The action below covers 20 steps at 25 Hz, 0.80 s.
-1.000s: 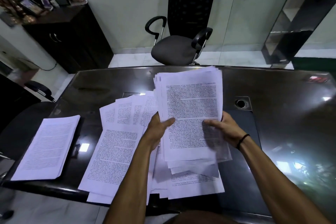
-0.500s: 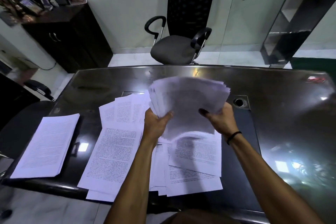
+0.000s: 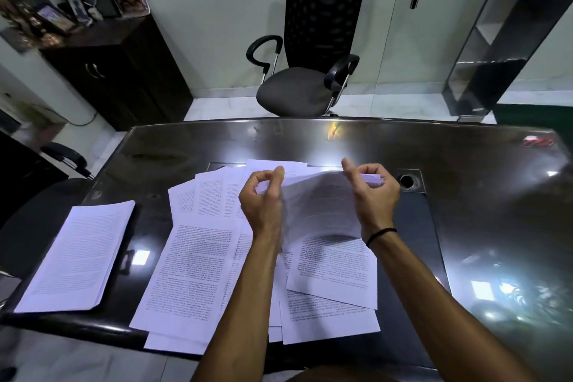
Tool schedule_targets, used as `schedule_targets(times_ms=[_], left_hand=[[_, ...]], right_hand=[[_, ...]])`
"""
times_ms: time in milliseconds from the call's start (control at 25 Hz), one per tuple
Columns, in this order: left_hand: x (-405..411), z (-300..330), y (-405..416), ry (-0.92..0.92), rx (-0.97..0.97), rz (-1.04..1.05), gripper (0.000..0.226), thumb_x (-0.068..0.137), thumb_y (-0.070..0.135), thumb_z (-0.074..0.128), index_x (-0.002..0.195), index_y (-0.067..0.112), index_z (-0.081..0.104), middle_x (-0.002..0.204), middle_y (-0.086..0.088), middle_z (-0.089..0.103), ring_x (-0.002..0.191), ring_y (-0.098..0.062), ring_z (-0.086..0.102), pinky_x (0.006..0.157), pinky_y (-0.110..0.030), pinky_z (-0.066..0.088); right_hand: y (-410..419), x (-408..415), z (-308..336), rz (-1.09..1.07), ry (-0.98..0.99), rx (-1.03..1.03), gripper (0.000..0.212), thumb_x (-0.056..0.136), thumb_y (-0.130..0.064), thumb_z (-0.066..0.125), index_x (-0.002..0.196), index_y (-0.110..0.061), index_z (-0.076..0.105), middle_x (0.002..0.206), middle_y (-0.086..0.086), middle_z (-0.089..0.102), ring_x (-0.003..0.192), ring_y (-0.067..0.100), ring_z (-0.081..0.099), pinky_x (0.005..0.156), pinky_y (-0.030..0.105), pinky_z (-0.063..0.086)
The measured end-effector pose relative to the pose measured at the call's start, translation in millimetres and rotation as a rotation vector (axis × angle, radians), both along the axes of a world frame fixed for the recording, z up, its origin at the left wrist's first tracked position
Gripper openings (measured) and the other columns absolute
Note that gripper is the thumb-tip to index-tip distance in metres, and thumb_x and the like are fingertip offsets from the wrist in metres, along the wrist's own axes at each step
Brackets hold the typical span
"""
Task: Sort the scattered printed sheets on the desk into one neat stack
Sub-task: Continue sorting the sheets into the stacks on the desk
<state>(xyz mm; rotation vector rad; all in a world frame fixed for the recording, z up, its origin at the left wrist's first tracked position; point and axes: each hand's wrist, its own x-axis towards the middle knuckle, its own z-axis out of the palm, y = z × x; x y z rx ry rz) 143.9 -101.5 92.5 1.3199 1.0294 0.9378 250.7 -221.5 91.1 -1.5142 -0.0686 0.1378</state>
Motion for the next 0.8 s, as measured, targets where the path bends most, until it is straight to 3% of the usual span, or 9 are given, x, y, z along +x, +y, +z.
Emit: schedule_targets(times_ms=[40,80,200,320,440,560,640,800], left_hand=[[-3.5,-4.0,0.6,-0.014,0.040,-0.030,0.022,0.083,0.050,0.072,0.079,0.029,0.067,0.080,0.014,0.071,0.080,-0.007,0.066,0.076,-0.031,0.053],[-8.2,-8.4,1.3,-0.022,0.099,-0.086,0.030,0.082,0.058,0.070,0.094,0.031,0.067,0.094,0.014,0.072,0.090,-0.004,0.067,0.081,-0.028,0.054],[-21.1,-22.0,-1.7,-0.063,0.132,-0.272,0.076,0.070,0.073,0.072,0.124,0.023,0.055,0.108,0.008,0.067,0.097,0.002,0.066,0.077,-0.015,0.053],[-25.6,-49.9,-8.0,0.088,0.050,-0.357,0.082,0.071,0.055,0.084,0.138,0.023,0.049,0.118,0.006,0.066,0.108,-0.008,0.066,0.077,-0.015,0.055],[-25.1,-73.9,-8.8,0.258,-0.091,-0.375,0.063,0.088,0.025,0.079,0.142,0.023,0.047,0.125,0.004,0.065,0.114,-0.018,0.064,0.085,-0.021,0.054],[-27.7,-85.2,2.6,0.403,-0.068,-0.401,0.032,0.099,0.016,0.064,0.130,0.023,0.059,0.124,0.001,0.068,0.118,-0.027,0.065,0.094,-0.032,0.050],[-36.4,-80.0,16.4,0.364,-0.045,-0.445,0.031,0.097,0.007,0.064,0.122,0.025,0.065,0.118,0.005,0.072,0.115,-0.024,0.067,0.098,-0.034,0.052],[-70.4,-51.3,40.4,0.104,-0.289,-0.509,0.039,0.098,0.002,0.061,0.132,0.021,0.062,0.125,-0.003,0.072,0.120,-0.028,0.066,0.105,-0.044,0.051]], right_hand=[[-4.3,0.3,-2.8,0.038,-0.027,0.009,0.034,0.071,-0.049,0.083,0.069,-0.021,0.063,0.064,-0.013,0.061,0.060,0.007,0.053,0.061,0.028,0.046],[-10.1,0.3,-6.4,0.099,-0.064,0.021,0.033,0.072,-0.048,0.083,0.075,-0.020,0.065,0.071,-0.011,0.065,0.066,0.008,0.057,0.064,0.028,0.049],[-28.6,2.2,-28.9,0.328,-0.041,0.036,0.036,0.071,-0.035,0.088,0.098,-0.018,0.070,0.094,-0.003,0.076,0.087,0.012,0.070,0.076,0.029,0.058],[-34.8,4.5,-68.1,0.412,0.102,-0.156,0.038,0.069,-0.020,0.089,0.100,-0.022,0.068,0.098,0.000,0.075,0.093,0.020,0.071,0.077,0.036,0.060],[-31.9,3.5,-94.9,0.397,0.136,-0.320,0.018,0.080,-0.010,0.072,0.094,-0.018,0.063,0.088,-0.001,0.069,0.086,0.024,0.064,0.069,0.036,0.052],[-29.5,9.2,-96.2,0.385,0.117,-0.357,0.014,0.089,-0.010,0.065,0.095,-0.022,0.061,0.089,-0.002,0.067,0.087,0.024,0.063,0.072,0.036,0.052],[-32.1,16.8,-83.9,0.453,0.089,-0.339,0.016,0.088,-0.012,0.069,0.097,-0.025,0.063,0.094,0.000,0.072,0.088,0.021,0.068,0.080,0.042,0.058],[-30.7,18.7,-50.9,0.726,0.117,-0.191,0.025,0.091,-0.015,0.068,0.116,-0.015,0.061,0.111,0.009,0.074,0.099,0.024,0.071,0.088,0.041,0.058]])
